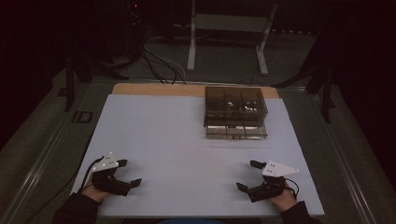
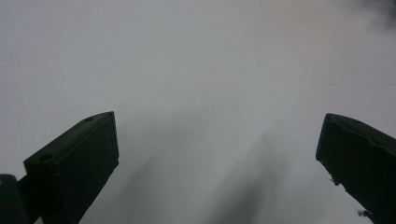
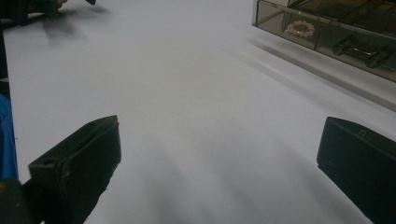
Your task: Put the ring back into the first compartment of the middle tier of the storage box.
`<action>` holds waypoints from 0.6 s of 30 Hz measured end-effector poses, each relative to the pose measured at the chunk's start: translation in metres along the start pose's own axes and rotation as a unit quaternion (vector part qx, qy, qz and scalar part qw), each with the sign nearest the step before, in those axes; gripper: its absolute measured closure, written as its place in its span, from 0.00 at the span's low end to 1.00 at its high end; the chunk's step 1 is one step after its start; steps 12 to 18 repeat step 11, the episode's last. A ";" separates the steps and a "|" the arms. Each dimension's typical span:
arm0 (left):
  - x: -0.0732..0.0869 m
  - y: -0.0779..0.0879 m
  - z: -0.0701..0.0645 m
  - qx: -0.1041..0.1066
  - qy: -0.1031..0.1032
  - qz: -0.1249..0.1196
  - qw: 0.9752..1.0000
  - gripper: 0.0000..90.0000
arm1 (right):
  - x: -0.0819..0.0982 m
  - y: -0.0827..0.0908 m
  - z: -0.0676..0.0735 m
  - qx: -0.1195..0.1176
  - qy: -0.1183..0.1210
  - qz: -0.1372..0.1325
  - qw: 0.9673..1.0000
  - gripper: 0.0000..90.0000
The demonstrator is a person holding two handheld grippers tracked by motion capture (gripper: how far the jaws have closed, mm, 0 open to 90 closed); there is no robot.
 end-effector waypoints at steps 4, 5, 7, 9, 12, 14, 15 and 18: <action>0.001 -0.001 -0.002 0.002 -0.005 0.003 1.000 0.01 | 0.000 0.000 0.000 -0.001 -0.001 -0.001 1.000 0.00; 0.001 -0.001 -0.002 0.001 -0.006 0.003 1.000 0.01 | 0.000 0.000 0.000 -0.001 0.000 0.000 1.000 0.00; 0.001 -0.001 -0.002 0.003 -0.004 0.001 1.000 0.01 | 0.000 -0.001 0.000 -0.002 0.000 0.000 1.000 0.00; 0.001 -0.002 -0.002 0.004 -0.004 0.001 1.000 0.01 | 0.000 -0.001 0.000 -0.002 0.000 0.000 1.000 0.00; 0.001 -0.002 -0.003 0.004 -0.006 0.002 1.000 0.01 | 0.000 -0.001 0.000 -0.001 0.001 0.000 1.000 0.00; 0.001 -0.002 -0.003 0.004 -0.006 0.002 1.000 0.01 | 0.000 -0.001 0.000 -0.001 0.001 0.000 1.000 0.00; 0.001 -0.002 -0.003 0.004 -0.006 0.002 1.000 0.01 | 0.000 -0.001 0.000 -0.001 0.001 0.000 1.000 0.00; 0.001 -0.002 -0.003 0.004 -0.006 0.002 1.000 0.01 | 0.000 -0.001 0.000 -0.001 0.001 0.000 1.000 0.00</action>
Point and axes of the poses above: each handheld gripper's, and its own axes: y roughly backward along the jaws, x roughly out of its underside, z roughly to its left, the point moved 8 cm from there along -y, roughly forward along the jaws, and after that the axes turned 2 degrees about -z, right-handed, at the moved point
